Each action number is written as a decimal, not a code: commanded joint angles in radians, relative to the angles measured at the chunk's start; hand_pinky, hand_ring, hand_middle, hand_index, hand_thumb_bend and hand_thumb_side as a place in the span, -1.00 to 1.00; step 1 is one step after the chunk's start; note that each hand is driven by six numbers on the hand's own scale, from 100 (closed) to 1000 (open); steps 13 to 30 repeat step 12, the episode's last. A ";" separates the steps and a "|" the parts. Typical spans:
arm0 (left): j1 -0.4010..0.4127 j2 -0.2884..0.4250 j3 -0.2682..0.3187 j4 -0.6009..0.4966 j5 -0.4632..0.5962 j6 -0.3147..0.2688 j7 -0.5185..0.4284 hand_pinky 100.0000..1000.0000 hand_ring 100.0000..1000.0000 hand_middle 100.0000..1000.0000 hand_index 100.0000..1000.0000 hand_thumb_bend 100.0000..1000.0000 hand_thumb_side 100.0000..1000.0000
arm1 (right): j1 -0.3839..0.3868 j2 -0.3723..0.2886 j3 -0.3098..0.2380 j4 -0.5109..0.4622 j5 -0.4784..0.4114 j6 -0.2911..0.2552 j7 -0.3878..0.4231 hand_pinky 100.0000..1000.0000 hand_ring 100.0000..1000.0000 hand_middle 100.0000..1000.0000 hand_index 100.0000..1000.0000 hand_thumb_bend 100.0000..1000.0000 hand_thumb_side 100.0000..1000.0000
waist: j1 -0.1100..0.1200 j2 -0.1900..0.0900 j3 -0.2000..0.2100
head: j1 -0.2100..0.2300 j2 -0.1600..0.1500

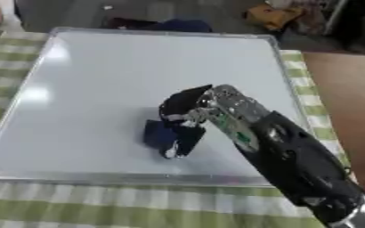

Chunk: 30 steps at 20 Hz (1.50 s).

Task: Wipe the whiteboard clean with a brush.

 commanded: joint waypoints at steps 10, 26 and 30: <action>-0.007 0.013 0.000 -0.019 0.001 -0.001 -0.004 0.18 0.55 0.51 0.29 -0.84 1.00 | -0.013 -0.042 -0.046 -0.101 -0.016 0.015 0.002 0.22 0.52 0.45 -1.00 -0.50 0.34 | 0.010 -0.027 -0.006 | 0.008 -0.007; -0.007 0.013 0.001 -0.019 0.000 -0.002 -0.002 0.18 0.55 0.51 0.29 -0.84 1.00 | -0.012 -0.049 -0.064 -0.136 -0.026 0.027 -0.004 0.22 0.52 0.45 -1.00 -0.52 0.35 | 0.011 -0.028 -0.007 | 0.010 -0.004; -0.007 0.013 0.001 -0.019 0.000 -0.002 -0.002 0.18 0.55 0.51 0.29 -0.84 1.00 | -0.012 -0.049 -0.064 -0.136 -0.026 0.027 -0.004 0.22 0.52 0.45 -1.00 -0.52 0.35 | 0.011 -0.028 -0.007 | 0.010 -0.004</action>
